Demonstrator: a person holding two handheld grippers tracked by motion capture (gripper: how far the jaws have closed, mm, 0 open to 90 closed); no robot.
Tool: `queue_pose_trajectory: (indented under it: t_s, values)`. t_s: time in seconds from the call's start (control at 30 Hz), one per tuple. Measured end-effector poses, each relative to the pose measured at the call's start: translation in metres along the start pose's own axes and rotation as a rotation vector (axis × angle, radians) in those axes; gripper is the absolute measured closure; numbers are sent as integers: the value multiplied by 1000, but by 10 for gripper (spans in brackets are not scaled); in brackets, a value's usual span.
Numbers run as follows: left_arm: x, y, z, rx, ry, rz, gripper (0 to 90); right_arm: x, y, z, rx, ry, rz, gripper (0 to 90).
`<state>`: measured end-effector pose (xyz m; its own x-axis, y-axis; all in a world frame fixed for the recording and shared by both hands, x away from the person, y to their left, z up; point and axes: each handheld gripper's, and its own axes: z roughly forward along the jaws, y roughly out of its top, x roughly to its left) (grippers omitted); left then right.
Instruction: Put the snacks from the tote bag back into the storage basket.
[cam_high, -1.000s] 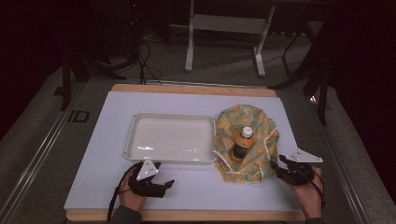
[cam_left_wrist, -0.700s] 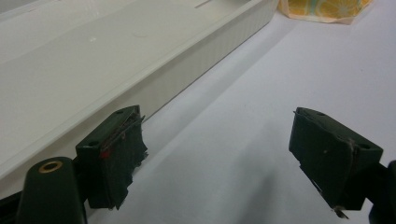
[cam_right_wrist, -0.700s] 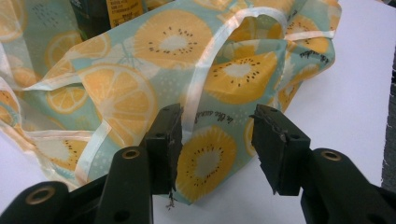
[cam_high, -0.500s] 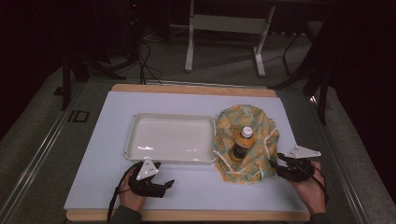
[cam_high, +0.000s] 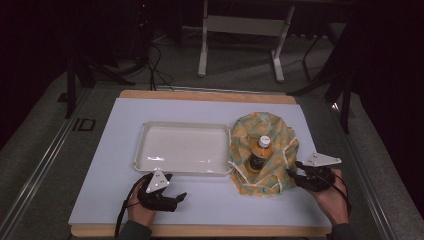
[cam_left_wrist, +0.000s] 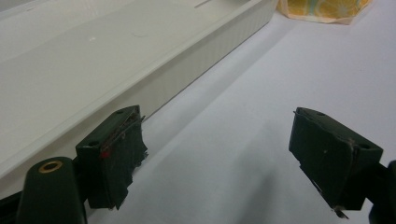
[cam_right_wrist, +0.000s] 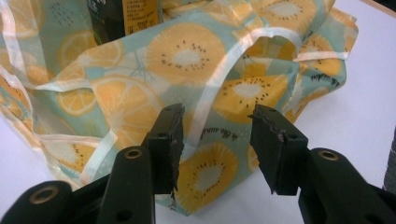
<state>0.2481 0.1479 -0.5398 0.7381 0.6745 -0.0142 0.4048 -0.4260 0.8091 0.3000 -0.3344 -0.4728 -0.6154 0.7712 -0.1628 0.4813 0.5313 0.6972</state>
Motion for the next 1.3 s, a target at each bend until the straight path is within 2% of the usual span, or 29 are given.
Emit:
queue_pose_trajectory:
  t_s: [0.63, 0.93, 1.3]
  values:
    - [0, 0, 0, -1, -1, -2, 181, -2, 19, -3, 25, 34, -71, 576]
    - [0, 0, 0, 0, -1, -2, 181, 2, 36, -7, 70, 56, -160, 578]
    - [0, 0, 0, 0, -1, -3, 182, 4, 51, -10, 103, 66, -227, 578]
